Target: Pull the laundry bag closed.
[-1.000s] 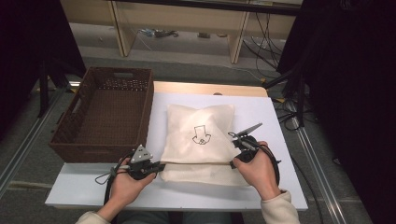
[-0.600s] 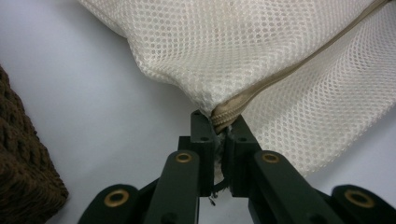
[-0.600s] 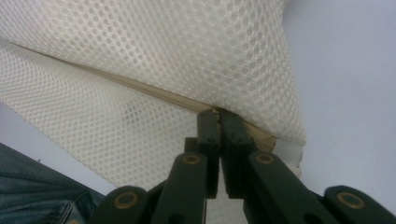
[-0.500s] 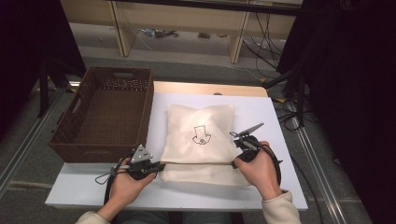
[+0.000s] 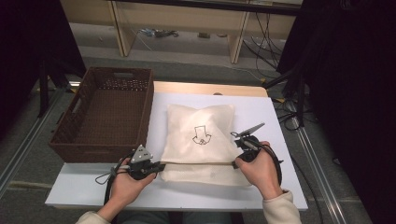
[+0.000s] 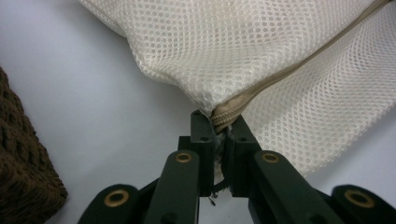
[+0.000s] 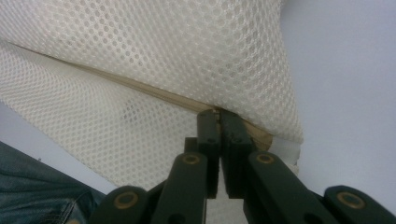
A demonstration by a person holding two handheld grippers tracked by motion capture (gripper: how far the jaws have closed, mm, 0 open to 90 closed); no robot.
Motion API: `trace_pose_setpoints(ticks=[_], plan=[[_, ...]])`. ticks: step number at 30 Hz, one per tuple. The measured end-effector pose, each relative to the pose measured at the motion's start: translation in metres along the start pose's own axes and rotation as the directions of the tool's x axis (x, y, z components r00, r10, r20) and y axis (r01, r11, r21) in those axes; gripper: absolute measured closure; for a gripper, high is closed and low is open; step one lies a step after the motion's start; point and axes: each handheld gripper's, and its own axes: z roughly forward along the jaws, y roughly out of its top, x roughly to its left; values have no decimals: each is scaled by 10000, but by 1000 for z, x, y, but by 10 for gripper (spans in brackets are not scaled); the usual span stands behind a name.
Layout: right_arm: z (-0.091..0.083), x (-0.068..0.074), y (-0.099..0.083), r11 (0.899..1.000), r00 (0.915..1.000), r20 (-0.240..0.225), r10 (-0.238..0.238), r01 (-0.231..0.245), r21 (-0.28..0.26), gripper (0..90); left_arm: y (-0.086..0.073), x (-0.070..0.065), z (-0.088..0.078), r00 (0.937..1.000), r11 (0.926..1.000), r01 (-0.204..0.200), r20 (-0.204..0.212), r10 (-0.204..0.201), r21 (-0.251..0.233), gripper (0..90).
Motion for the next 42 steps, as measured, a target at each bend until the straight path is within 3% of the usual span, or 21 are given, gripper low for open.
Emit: trace_pose_setpoints(ticks=[1, 2, 5, 6, 7, 8, 9, 19, 20, 21, 26, 28, 29, 31, 32, 34, 37, 41, 42], plan=[[-2, 1, 0, 9994, 9995, -33, 310, -309, 168, 886, 0, -1, 1, 9999, 9999, 134, 26, -133, -104, 835], [0, -1, 0, 10000, 10000, 29, 33, -33, -39, 886, 0, -1, 1, 10000, 9999, 62, 10, -62, -106, 835], [-1, -1, 0, 10000, 9999, 70, 100, -100, -2, 886, 0, 0, 0, 10000, 10000, 28, -15, -28, -3, 835], [-2, 1, 0, 9990, 9991, 44, 419, -420, 171, 886, 0, 0, 0, 10000, 10000, 31, 5, -31, -9, 835], [0, -4, -1, 9999, 10000, 36, -73, 73, -94, 886, 0, -1, 0, 10000, 9999, 76, 8, -76, -69, 835], [-3, -2, -1, 9986, 9988, 45, 492, -493, 198, 886, 0, -1, 1, 10000, 9999, 81, 18, -80, -100, 835], [-2, -4, -1, 9996, 9996, 74, 278, -278, -15, 886, 0, 0, 0, 10000, 10000, 31, -6, -31, -40, 835], [-2, -6, -2, 9988, 9990, -1, 441, -441, 191, 886, 0, -1, 1, 10000, 9999, 96, 15, -96, -85, 835], [-2, -5, -2, 9977, 9979, 5, 643, -643, 227, 886, 0, -1, 1, 10000, 9999, 92, 22, -92, -90, 835], [-1, -7, -2, 9992, 9993, 42, 383, -384, 94, 886, 0, -1, 1, 10000, 9999, 85, 18, -85, -95, 835], [0, -9, -2, 9997, 9998, 10, 223, -223, -26, 886, 0, -1, 1, 10000, 9999, 74, 8, -74, -103, 835], [-2, -7, -2, 9966, 9970, 78, 764, -766, 293, 886, 0, 0, 0, 10000, 10000, 39, -10, -39, -5, 835], [-1, -12, -2, 9996, 9996, 62, 292, -292, 25, 886, 0, 0, 0, 10000, 10000, 27, -7, -27, -8, 835], [-2, -12, -3, 9986, 9986, 89, 524, -525, 107, 886, 0, -1, 1, 10000, 9999, 68, 3, -68, -92, 835], [-1, -14, -3, 9998, 9997, 145, 180, -179, -68, 886, 0, 0, 0, 10000, 10000, 42, 4, -42, -32, 835], [0, -16, -3, 9999, 9999, 108, -25, 26, -106, 886, 0, -1, 1, 9999, 9999, 131, 14, -131, -87, 835], [-2, -11, -3, 9961, 9965, 41, 839, -840, 287, 886, 0, -1, 1, 10000, 10000, 48, 0, -48, -61, 835], [-2, -12, -3, 9960, 9966, 101, 824, -827, 335, 886, 0, -1, 0, 10000, 10000, 78, 61, -78, -60, 835], [-2, -13, -3, 9976, 9978, 149, 640, -644, 273, 886, 0, -1, 0, 10000, 9999, 92, 0, -92, -92, 835]])
